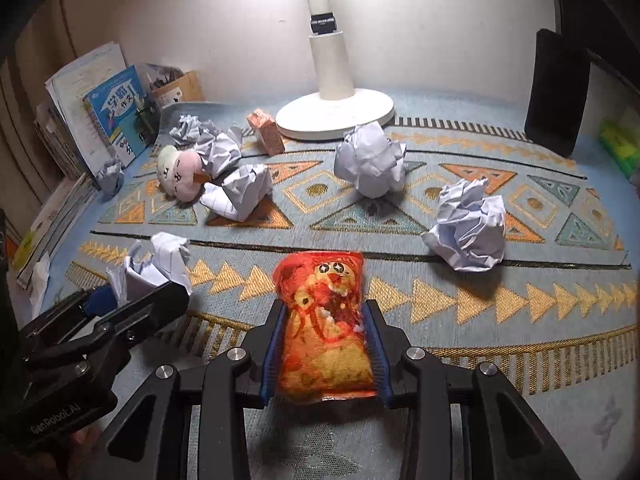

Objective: Organize objects
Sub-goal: 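Lift and carry the paper ball and snack bag toward the glass bowl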

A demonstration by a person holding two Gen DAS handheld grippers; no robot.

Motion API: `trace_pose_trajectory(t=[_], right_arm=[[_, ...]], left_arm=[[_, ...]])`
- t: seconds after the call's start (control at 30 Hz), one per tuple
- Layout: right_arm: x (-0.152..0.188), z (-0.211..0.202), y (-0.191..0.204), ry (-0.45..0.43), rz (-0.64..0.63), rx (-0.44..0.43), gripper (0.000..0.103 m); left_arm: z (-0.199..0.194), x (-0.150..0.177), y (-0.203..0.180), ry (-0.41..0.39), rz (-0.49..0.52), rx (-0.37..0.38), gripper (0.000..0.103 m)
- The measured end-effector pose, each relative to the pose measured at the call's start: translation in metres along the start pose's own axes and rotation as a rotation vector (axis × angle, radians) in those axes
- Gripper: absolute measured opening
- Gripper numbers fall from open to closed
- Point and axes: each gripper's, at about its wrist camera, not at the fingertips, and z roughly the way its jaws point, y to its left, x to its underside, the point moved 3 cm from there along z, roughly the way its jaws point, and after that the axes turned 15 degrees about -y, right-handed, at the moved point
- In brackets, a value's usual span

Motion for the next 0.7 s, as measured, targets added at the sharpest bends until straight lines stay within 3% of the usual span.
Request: trace_pose_trajectory(t=[0.1,0.3,0.43,0.57,0.7], right_arm=[[0.002,0.005,0.002,0.019,-0.018,0.007,0.043],[0.005,0.004,0.004,0.016,-0.024,-0.021,0.044],[0.004,0.003,0.004,0.002,-0.021,-0.008,0.034],[0.001,-0.009,0.003,-0.058,-0.014,-0.01,0.032],[-0.009,-0.037,-0.009,-0.099,0.065,-0.1,0.032]], left_arm=[[-0.003,-0.002,0.006,-0.015,-0.037,0.016,0.056],[-0.003,-0.003,0.01,-0.016,-0.062,0.027,0.056],[-0.003,-0.004,0.01,-0.02,-0.065,0.032,0.056],[-0.005,-0.005,0.01,-0.033,-0.064,0.012,0.056],[-0.018,-0.007,0.0,-0.042,-0.023,0.004,0.056]])
